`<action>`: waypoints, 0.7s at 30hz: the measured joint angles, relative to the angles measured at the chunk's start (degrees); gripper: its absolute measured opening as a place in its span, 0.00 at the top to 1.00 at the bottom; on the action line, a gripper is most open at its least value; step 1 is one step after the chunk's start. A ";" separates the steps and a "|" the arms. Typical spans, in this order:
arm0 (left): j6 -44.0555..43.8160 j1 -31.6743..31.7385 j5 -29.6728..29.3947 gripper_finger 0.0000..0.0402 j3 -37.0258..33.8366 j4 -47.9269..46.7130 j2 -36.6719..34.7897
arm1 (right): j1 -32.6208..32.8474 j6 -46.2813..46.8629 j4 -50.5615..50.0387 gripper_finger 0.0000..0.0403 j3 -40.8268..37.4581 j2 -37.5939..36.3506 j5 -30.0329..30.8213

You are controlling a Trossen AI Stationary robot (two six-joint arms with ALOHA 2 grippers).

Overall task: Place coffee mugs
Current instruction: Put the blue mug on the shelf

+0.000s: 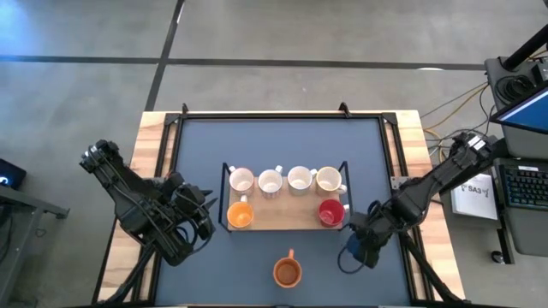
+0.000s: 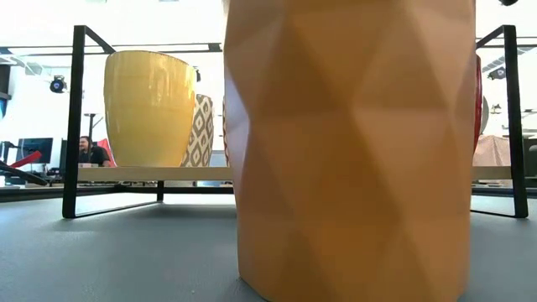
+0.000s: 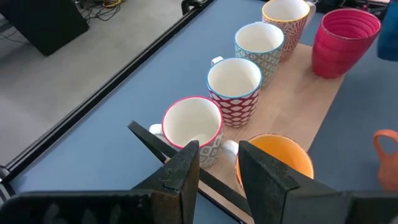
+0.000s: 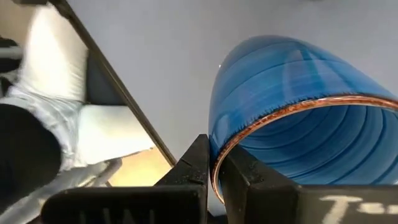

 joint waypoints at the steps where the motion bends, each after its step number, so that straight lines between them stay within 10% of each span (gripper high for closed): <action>1: 0.08 0.00 0.00 0.76 0.00 0.00 0.00 | 0.41 0.57 -0.19 0.98 0.57 1.26 -0.14; 21: 4.91 -0.20 1.64 0.76 0.00 0.13 0.02 | -3.05 0.12 -8.98 0.97 21.89 25.88 0.63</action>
